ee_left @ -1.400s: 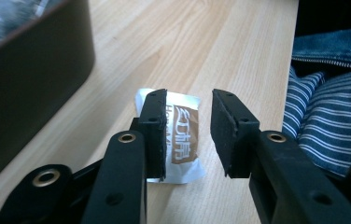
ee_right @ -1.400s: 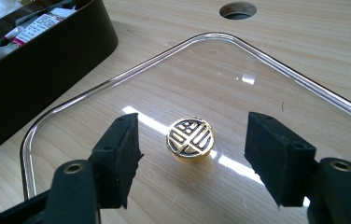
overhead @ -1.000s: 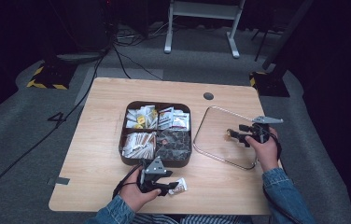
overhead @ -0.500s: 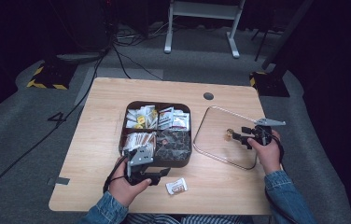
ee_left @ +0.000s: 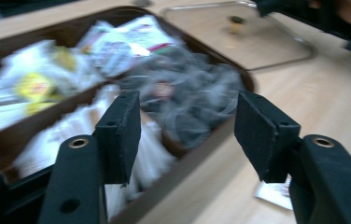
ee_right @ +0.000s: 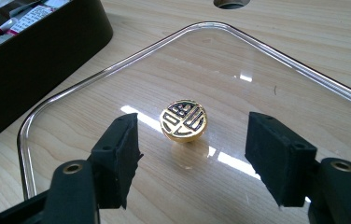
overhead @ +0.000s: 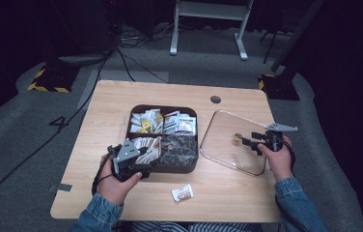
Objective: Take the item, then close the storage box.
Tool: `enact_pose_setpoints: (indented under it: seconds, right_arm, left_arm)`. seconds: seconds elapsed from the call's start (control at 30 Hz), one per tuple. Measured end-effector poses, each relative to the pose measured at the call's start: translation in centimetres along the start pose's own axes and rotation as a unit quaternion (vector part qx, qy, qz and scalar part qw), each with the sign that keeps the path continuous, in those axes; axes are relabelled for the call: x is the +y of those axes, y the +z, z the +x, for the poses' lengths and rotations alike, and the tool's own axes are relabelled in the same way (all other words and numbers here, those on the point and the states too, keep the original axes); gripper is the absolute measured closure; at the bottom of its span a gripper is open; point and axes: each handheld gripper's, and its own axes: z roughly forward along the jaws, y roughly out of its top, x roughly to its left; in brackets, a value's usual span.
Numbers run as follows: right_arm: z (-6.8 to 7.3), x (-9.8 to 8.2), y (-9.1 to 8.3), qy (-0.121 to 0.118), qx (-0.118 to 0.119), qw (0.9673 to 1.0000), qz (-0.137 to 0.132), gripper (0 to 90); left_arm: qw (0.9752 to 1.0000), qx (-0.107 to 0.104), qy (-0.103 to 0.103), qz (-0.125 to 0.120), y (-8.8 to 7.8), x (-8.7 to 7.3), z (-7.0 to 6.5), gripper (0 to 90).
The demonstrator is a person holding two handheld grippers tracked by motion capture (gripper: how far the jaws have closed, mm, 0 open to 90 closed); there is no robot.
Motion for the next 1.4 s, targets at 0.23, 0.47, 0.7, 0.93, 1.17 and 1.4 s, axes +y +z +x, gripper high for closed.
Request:
enact_pose_setpoints:
  seconds: [0.23, 0.47, 0.7, 0.93, 1.17, 1.4]
  right_arm:
    - [0.3, 0.2, 0.5, -0.005, 0.005, 1.0000, 0.003, 36.0]
    - [1.0, 0.7, 1.0, -0.012, 0.015, 0.9998, 0.002, 35.8]
    - [1.3, 0.4, 1.5, -0.033, -0.007, 0.9993, 0.017, 34.4]
    - [1.4, 0.7, 2.3, -0.047, -0.017, 0.9984, 0.024, 30.8]
    - [1.6, 0.3, 3.8, -0.063, -0.023, 0.9967, 0.045, 27.8]
    - [1.7, 0.3, 4.2, -0.066, -0.021, 0.9965, 0.047, 27.6]
  left_arm:
    - [0.9983, 0.056, -0.018, 0.001, -1.5, -0.5, 2.3, 38.8]
    - [0.9954, 0.088, -0.036, 0.013, -2.2, -1.3, 4.4, 38.0]
    - [0.9899, 0.128, -0.053, 0.026, -2.8, -2.4, 6.2, 38.2]
    - [0.9855, 0.148, -0.061, 0.056, -2.2, -3.9, 7.2, 36.4]
    - [0.9811, 0.158, -0.073, 0.085, -1.3, -5.6, 8.6, 32.8]
    - [0.9775, 0.161, -0.085, 0.105, -0.4, -6.8, 9.4, 30.4]
